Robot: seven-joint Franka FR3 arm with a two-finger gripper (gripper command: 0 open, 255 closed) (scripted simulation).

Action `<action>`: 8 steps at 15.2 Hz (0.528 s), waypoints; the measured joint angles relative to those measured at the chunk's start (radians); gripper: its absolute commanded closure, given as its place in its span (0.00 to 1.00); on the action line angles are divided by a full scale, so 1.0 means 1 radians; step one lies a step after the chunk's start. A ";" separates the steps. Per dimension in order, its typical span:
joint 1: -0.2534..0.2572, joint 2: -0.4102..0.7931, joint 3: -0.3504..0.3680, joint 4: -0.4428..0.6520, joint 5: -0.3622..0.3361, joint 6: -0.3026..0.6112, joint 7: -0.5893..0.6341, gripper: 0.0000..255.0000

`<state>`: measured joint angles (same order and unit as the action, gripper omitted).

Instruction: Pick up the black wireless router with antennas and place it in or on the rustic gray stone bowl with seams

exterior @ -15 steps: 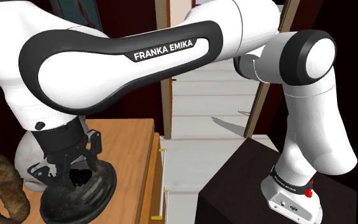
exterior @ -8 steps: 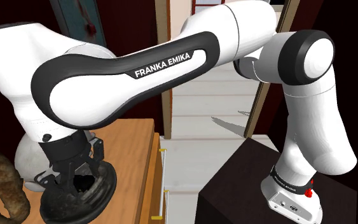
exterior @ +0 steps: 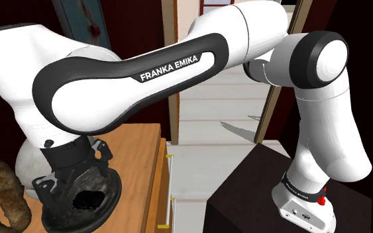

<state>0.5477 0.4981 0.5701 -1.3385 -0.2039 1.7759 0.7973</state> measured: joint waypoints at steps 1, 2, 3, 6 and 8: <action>0.000 0.000 0.000 0.000 0.000 0.000 0.000 0.00; 0.000 0.000 0.000 0.000 0.000 0.000 0.000 0.00; 0.002 0.001 0.000 0.016 0.000 -0.014 -0.001 0.00; 0.011 -0.001 0.002 0.096 0.002 -0.094 -0.006 0.00; 0.019 0.007 0.002 0.132 -0.001 -0.121 -0.006 0.00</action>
<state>0.5668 0.5049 0.5717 -1.2069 -0.2048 1.6548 0.7910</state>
